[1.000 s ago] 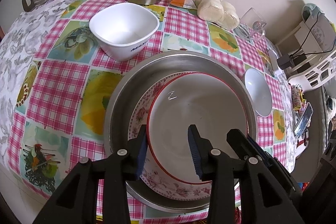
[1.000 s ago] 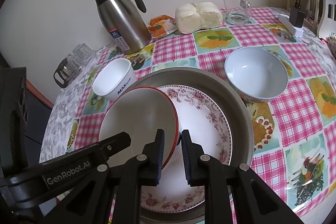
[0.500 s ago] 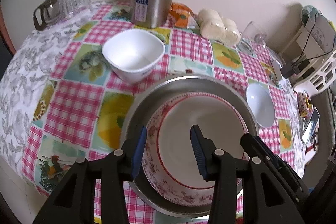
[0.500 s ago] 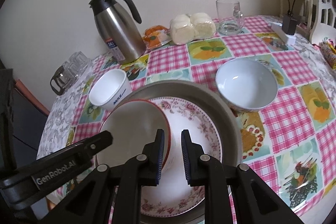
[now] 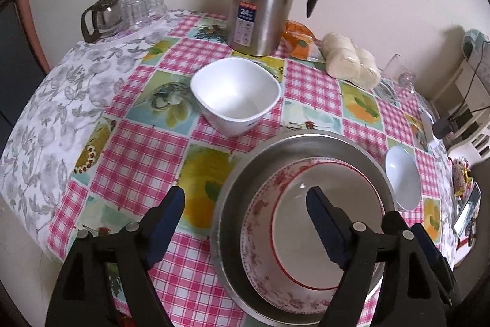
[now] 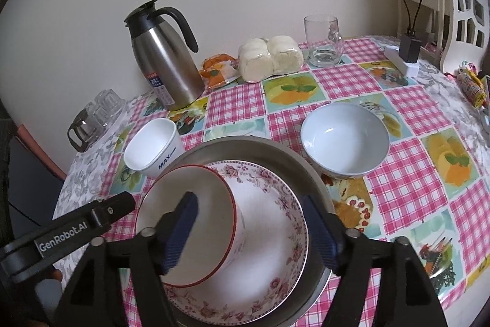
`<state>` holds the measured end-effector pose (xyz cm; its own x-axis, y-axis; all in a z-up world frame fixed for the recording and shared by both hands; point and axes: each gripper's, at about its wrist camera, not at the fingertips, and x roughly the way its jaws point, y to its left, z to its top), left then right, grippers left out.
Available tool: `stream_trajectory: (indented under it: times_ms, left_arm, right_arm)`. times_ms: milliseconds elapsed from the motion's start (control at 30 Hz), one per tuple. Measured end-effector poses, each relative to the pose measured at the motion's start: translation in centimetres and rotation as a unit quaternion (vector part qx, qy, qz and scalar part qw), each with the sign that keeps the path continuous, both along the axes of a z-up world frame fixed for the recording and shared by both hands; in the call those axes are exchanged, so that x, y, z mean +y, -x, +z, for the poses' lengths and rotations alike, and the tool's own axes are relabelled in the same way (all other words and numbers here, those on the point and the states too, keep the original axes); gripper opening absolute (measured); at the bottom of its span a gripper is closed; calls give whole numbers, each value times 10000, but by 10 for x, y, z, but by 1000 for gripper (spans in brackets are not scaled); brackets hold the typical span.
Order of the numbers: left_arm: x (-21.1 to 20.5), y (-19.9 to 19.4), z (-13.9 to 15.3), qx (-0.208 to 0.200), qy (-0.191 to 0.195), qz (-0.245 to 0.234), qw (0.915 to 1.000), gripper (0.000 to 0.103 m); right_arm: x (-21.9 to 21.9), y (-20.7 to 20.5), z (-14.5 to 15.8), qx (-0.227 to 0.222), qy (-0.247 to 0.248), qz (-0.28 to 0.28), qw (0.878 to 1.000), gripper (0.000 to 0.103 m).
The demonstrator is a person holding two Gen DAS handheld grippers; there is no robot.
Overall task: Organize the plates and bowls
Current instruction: 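Open the left tool and release the red-rimmed bowl, then withdraw the left tool from the basin toward the white square bowl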
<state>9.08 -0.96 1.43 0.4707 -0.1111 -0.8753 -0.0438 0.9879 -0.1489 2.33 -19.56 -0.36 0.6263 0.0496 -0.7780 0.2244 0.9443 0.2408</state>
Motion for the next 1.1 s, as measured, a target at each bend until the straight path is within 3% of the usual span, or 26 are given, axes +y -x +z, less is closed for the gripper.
stream_trajectory:
  times_ms: [433,667,800,1100]
  left_arm:
    - [12,-2,-1,-99,-205,318,9992,85]
    - [17,-2,0,-145,-265,467,9985,85]
    - [22,-3,-1,-146,-281,560,9979,100]
    - [30,-4,2,-218,-382,738,9963,100]
  right_arm:
    - [-1,0,-1,-7,62,-17,10000,99]
    - [-1,-1,-2,27,60,-33,10000,102]
    - [-2,-1,-2,20,81,-29,10000,103]
    - [1,-2,-4,52,134,-7,9999,103]
